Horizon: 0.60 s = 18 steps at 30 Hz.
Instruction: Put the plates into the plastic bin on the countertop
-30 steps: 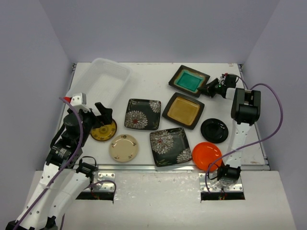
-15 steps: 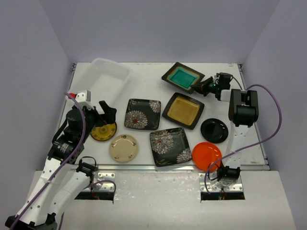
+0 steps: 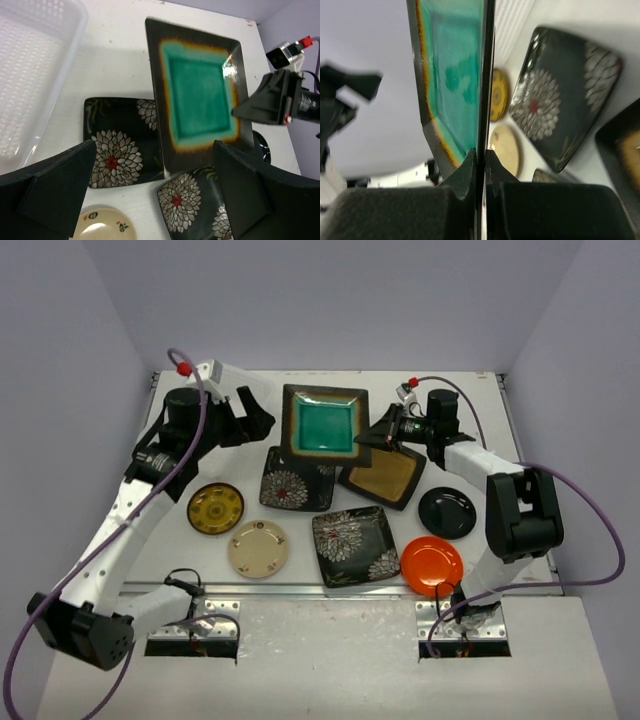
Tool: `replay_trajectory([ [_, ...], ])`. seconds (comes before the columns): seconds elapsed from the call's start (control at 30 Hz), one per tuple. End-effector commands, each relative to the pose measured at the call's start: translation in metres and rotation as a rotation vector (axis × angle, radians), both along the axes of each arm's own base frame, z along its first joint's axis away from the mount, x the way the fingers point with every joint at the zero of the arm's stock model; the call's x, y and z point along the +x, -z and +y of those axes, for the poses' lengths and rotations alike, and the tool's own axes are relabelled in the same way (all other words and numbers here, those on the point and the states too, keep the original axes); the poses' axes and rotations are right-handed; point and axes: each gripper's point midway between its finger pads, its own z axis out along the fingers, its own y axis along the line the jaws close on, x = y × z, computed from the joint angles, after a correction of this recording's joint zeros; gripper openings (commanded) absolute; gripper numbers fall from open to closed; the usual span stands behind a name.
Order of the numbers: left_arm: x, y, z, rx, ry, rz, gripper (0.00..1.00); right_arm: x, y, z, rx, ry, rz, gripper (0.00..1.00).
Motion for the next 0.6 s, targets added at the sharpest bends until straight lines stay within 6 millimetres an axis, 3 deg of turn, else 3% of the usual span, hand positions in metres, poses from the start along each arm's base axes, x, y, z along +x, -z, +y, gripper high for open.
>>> replay_trajectory([
  [0.0, 0.007, 0.019, -0.026, -0.086, 0.122, 0.100, 0.98, -0.046, -0.054, 0.011, 0.081, -0.193, -0.225, 0.00],
  [0.2, -0.002, 0.055, -0.044, -0.147, 0.218, 0.203, 0.82, -0.067, -0.058, 0.013, 0.115, -0.229, -0.220, 0.00],
  [0.3, -0.009, 0.059, -0.055, -0.190, 0.285, 0.197, 0.59, -0.073, -0.060, 0.016, 0.125, -0.257, -0.224, 0.00],
  [0.43, -0.020, 0.061, -0.071, -0.266, 0.391, 0.211, 0.20, -0.080, -0.067, 0.023, 0.154, -0.310, -0.239, 0.00],
  [0.57, -0.023, 0.065, -0.075, -0.283, 0.418, 0.220, 0.07, -0.080, -0.068, 0.023, 0.160, -0.323, -0.232, 0.00],
])
